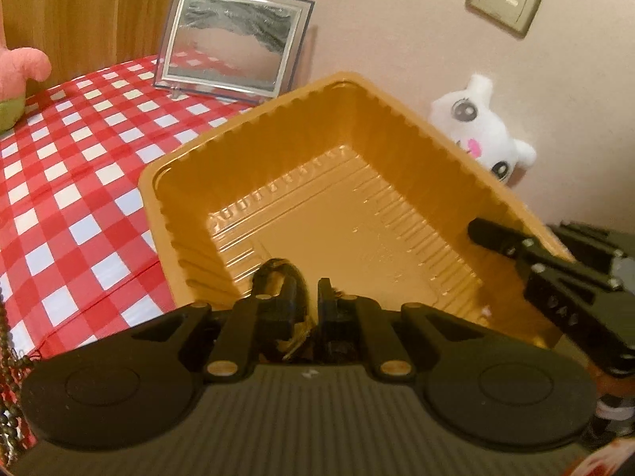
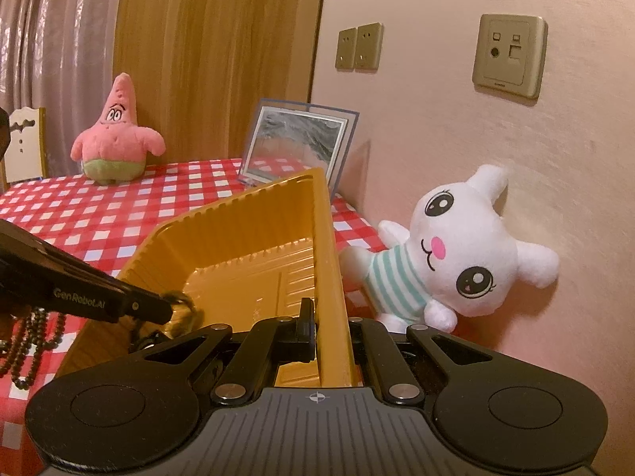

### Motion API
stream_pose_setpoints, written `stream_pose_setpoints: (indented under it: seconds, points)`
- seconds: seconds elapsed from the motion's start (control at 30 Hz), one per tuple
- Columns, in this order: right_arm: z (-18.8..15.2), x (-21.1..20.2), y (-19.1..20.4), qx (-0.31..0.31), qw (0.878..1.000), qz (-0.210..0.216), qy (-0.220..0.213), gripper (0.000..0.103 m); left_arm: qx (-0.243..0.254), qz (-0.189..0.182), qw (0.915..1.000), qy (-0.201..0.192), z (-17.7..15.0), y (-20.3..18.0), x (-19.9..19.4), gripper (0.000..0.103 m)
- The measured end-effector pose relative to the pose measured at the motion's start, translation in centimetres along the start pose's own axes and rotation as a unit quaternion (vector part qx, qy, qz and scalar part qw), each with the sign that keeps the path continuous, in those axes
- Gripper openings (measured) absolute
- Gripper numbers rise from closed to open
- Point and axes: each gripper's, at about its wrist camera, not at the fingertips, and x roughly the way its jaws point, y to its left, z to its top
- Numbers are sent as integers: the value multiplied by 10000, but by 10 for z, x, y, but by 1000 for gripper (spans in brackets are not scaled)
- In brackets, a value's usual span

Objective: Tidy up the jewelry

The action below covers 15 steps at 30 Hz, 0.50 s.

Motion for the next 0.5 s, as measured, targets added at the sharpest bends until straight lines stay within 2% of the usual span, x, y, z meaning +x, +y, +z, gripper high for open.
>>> stream_pose_setpoints:
  seconds: [0.23, 0.5]
  points:
    - [0, -1, 1, 19, 10000, -10, -2, 4, -187, 69, 9991, -380, -1, 10, -41, 10]
    - [-1, -2, 1, 16, 10000, 1, -18, 4, -460, 818, 9940, -559, -27, 45, -99, 13]
